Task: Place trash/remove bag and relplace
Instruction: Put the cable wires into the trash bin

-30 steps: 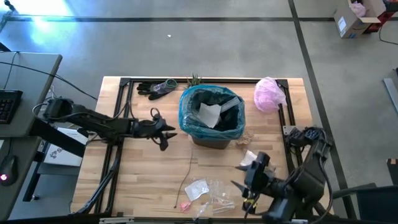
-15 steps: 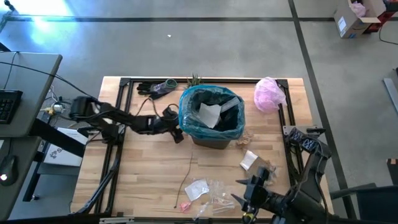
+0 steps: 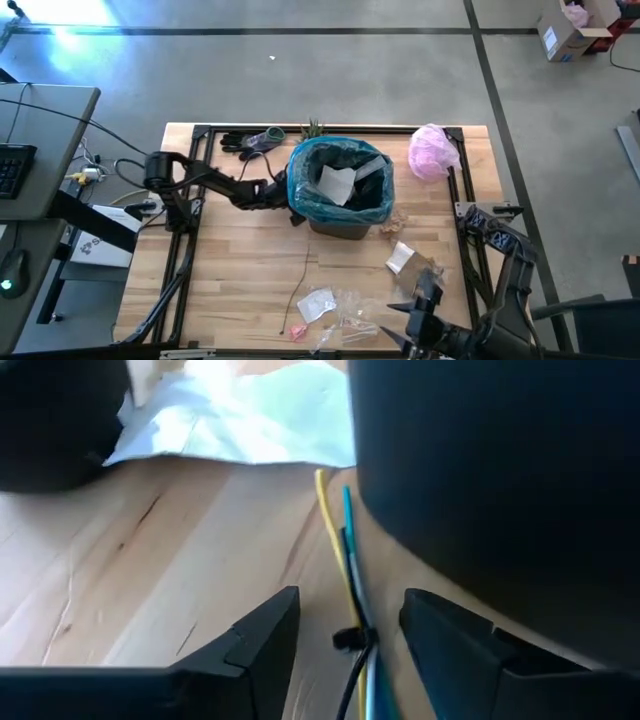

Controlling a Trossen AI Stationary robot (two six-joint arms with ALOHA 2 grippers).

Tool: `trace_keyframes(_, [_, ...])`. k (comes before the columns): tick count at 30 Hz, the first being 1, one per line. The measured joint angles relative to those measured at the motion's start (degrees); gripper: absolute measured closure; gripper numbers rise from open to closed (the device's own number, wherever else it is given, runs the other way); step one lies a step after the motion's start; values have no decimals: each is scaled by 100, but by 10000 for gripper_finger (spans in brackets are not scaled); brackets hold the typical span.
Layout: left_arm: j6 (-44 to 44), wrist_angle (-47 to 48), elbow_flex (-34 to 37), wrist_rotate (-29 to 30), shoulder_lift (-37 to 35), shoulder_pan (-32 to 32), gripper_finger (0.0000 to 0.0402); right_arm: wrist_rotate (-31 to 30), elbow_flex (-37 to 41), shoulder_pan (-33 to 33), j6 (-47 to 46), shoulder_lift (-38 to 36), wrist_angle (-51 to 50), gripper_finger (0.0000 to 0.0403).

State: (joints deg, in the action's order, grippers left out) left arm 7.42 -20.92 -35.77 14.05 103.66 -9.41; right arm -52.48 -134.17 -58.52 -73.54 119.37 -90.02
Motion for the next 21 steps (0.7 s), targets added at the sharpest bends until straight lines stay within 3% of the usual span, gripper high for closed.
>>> trace_keyframes(6, [-240, 100, -24, -102, 98, 125, 381, -72, 0, -60, -62, -2, 0, 199])
trace_keyframes(13, [-200, 480, 19, -51, -223, 377, 400, -143, 0, -90, -107, -2, 2, 199])
trace_keyframes(21, [-126, 2474, 61, 191, -1833, 836, 401, -168, 0, -118, -73, -2, 0, 199])
